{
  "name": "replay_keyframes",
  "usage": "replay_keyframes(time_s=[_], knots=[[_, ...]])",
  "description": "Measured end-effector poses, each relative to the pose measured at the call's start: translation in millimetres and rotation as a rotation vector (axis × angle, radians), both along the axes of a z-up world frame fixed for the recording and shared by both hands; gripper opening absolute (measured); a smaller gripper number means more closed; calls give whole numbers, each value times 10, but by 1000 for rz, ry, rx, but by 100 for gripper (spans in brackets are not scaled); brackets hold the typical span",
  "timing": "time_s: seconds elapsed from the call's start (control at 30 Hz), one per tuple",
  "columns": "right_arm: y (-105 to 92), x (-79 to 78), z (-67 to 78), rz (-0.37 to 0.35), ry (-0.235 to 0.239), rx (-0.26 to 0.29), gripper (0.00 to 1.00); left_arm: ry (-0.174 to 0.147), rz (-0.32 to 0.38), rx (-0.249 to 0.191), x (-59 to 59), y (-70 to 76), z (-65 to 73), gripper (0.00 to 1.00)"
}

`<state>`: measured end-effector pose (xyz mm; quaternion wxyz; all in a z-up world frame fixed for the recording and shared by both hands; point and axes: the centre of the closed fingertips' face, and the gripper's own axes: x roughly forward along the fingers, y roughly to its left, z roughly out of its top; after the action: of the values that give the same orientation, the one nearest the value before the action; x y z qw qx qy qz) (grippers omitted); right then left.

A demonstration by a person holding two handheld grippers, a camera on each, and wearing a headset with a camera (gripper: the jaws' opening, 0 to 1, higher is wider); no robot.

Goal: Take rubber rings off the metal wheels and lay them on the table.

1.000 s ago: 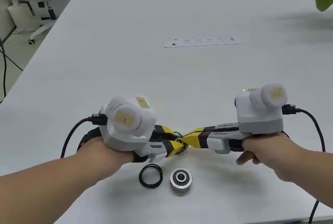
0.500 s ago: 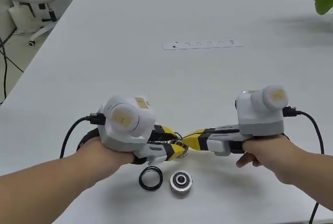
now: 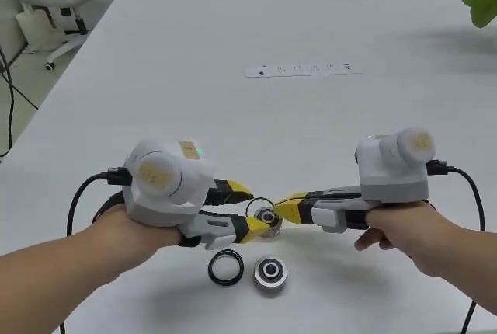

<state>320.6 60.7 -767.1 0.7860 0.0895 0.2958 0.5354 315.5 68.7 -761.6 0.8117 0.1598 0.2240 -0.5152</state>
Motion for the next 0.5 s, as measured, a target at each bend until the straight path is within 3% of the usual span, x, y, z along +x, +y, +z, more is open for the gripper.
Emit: replay_keyframes(time_s=[0.5], knots=[[32, -6, 85, 20, 2, 20, 0, -21, -8, -31, -117, 113, 173, 45]])
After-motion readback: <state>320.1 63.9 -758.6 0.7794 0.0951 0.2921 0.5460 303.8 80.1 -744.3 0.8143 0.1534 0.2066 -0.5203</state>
